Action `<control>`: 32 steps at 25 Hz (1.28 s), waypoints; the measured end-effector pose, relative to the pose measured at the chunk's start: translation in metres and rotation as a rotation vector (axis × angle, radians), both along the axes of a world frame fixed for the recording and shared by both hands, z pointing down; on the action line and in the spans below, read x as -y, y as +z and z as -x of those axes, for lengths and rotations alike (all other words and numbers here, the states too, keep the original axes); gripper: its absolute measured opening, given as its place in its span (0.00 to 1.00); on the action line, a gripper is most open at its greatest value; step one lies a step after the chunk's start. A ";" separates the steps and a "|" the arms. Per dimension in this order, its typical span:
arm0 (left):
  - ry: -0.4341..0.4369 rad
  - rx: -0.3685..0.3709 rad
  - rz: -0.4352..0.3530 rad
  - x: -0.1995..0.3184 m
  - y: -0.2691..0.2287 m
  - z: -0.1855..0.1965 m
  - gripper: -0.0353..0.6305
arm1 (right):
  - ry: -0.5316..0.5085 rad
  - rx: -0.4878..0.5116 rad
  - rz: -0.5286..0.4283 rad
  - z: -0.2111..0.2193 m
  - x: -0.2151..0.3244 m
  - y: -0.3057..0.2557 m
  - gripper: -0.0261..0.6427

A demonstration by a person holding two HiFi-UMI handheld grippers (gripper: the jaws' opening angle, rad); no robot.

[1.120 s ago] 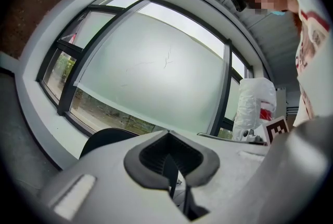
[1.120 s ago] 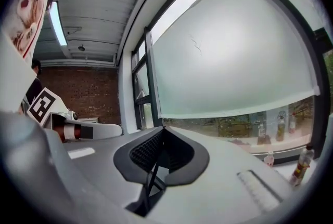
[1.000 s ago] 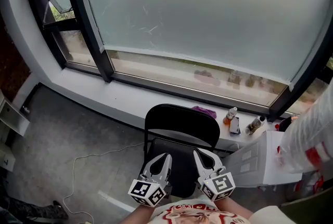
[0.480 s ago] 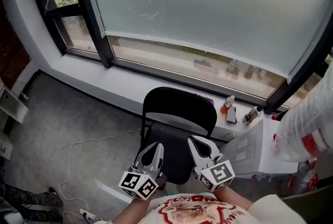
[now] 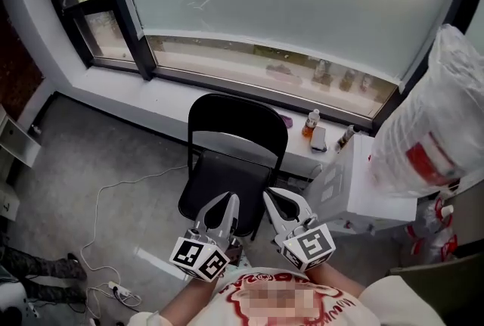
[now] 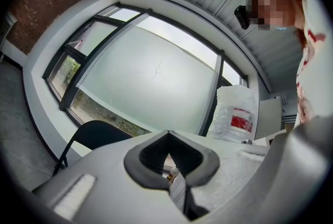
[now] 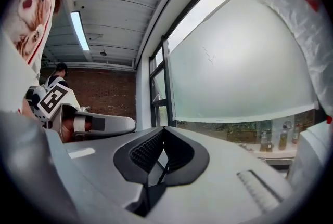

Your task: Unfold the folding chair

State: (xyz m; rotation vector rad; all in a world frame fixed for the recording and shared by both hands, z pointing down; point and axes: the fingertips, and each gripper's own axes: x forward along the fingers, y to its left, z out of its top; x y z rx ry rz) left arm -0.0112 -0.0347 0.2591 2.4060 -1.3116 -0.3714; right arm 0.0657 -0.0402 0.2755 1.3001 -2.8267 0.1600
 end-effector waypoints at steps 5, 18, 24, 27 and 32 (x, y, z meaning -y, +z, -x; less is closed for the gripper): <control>-0.005 0.009 -0.015 -0.070 -0.004 -0.046 0.06 | -0.035 0.025 -0.004 -0.038 -0.064 -0.004 0.07; -0.144 0.108 -0.043 -0.217 -0.022 -0.083 0.06 | -0.197 0.100 -0.001 -0.073 -0.194 -0.021 0.07; -0.206 0.100 -0.042 -0.258 -0.031 -0.072 0.06 | -0.255 0.111 -0.004 -0.061 -0.233 -0.026 0.07; -0.220 0.090 -0.055 -0.280 -0.038 -0.066 0.06 | -0.264 0.120 -0.008 -0.054 -0.255 -0.030 0.07; -0.236 0.107 -0.058 -0.341 -0.039 -0.049 0.06 | -0.262 0.121 0.002 -0.040 -0.305 -0.026 0.07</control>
